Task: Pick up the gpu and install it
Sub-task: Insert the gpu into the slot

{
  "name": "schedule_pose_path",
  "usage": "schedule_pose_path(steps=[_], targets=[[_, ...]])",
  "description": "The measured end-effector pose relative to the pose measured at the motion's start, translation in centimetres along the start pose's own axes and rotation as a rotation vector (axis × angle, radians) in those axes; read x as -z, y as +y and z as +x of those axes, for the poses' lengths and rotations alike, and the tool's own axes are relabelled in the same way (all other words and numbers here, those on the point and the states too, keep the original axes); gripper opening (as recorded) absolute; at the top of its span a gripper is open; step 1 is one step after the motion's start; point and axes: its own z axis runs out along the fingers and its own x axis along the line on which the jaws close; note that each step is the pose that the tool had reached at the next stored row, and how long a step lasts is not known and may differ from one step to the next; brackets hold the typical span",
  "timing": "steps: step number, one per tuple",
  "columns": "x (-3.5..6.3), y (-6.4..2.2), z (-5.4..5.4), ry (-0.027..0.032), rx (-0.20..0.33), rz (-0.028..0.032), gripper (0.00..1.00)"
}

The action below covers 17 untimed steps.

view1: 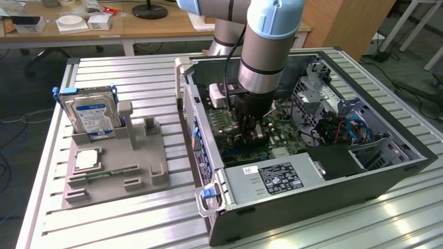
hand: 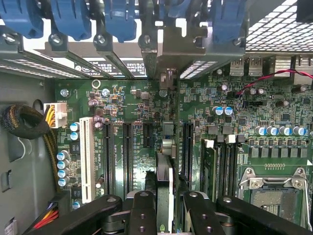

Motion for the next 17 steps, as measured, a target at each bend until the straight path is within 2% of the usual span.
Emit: schedule_pose_path(steps=[17], targets=[[0.0,0.0,0.0,0.0,0.0,-0.0001,0.26]])
